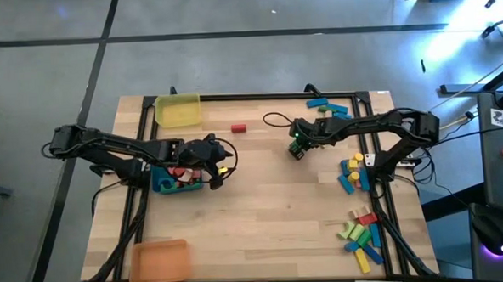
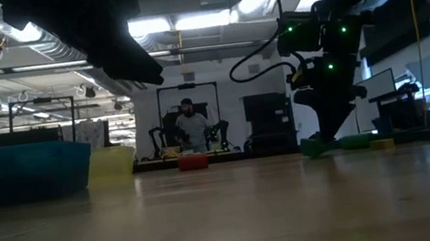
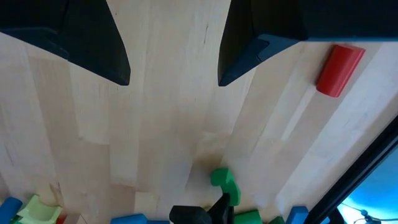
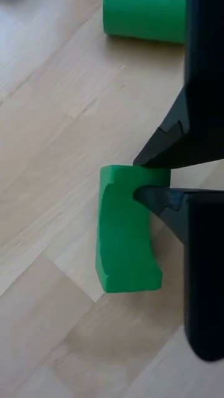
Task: Sort blocks by size
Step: Put the green arch block into the blue bin
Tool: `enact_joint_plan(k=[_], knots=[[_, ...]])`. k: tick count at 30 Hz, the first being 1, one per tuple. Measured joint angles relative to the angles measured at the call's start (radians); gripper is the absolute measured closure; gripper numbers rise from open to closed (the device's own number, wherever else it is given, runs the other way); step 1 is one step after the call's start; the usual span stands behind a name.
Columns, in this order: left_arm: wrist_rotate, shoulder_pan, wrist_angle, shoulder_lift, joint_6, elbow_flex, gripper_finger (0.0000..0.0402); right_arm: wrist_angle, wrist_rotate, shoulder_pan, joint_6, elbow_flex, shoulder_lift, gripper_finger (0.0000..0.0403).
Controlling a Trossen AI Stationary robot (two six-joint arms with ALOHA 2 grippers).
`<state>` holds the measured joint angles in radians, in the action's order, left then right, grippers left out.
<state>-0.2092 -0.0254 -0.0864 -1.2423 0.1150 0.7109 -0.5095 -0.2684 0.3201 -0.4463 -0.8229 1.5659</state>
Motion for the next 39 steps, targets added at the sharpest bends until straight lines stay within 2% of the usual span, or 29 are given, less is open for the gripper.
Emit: enact_joint_plan(k=[6, 11, 19, 32, 39], knots=[[0.000, -0.010, -0.009, 0.017, 0.006, 0.000, 0.0174, -0.010, 0.029, 0.000, 0.010, 0.004, -0.073, 0.0367], [0.000, -0.040, -0.013, 0.096, 0.007, 0.000, 0.0174, 0.049, 0.080, -0.017, 0.028, 0.004, -0.103, 0.0361], [0.000, -0.087, -0.052, 0.245, -0.011, 0.001, 0.0174, 0.285, 0.157, -0.103, 0.055, 0.003, -0.107, 0.0363], [0.000, -0.136, -0.138, 0.407, -0.011, 0.001, 0.0174, 0.664, 0.147, -0.235, 0.077, 0.002, -0.106, 0.0360], [0.000, -0.159, -0.151, 0.461, -0.020, 0.001, 0.0174, 0.888, 0.129, -0.283, 0.088, 0.001, -0.021, 0.0358]])
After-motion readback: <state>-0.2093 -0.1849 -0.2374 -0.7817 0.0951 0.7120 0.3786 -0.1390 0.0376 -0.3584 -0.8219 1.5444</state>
